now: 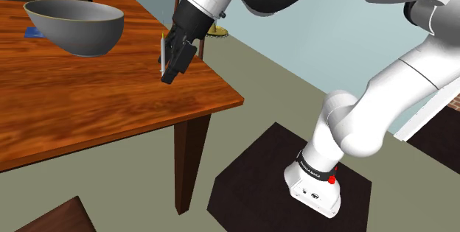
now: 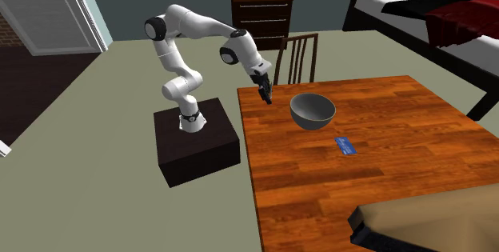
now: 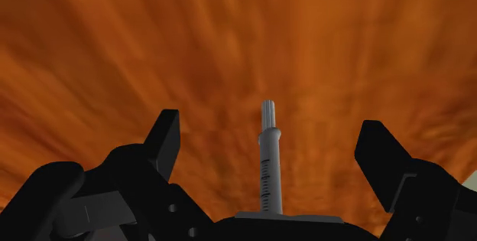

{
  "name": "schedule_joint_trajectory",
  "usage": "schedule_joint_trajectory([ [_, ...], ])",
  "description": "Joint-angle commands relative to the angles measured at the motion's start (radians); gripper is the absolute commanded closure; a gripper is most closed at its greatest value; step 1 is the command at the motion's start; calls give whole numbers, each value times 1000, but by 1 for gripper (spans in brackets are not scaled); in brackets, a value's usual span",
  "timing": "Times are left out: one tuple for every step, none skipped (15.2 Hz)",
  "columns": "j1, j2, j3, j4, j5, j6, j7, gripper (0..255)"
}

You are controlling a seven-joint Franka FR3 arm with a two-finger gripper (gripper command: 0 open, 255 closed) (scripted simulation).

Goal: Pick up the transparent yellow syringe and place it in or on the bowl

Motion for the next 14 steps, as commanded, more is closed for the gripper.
schedule_joint_trajectory([
  [0,3,1,-4,1,8,-1,0],
  [0,3,1,-4,1,8,-1,0],
  [0,3,1,-4,1,8,-1,0],
  [0,3,1,-4,1,8,-1,0],
  [0,3,1,-4,1,8,-1,0],
  [0,3,1,-4,1,8,-1,0],
  [0,3,1,-4,1,8,-1,0],
  [0,3,1,-4,1,8,-1,255],
  [0,3,1,-4,1,8,-1,255],
  [0,3,1,-4,1,8,-1,255],
  [0,3,1,-4,1,8,-1,255],
  [0,3,1,-4,1,8,-1,255],
  [0,4,1,-4,1,8,-1,255],
  [0,4,1,-3,1,8,-1,255],
])
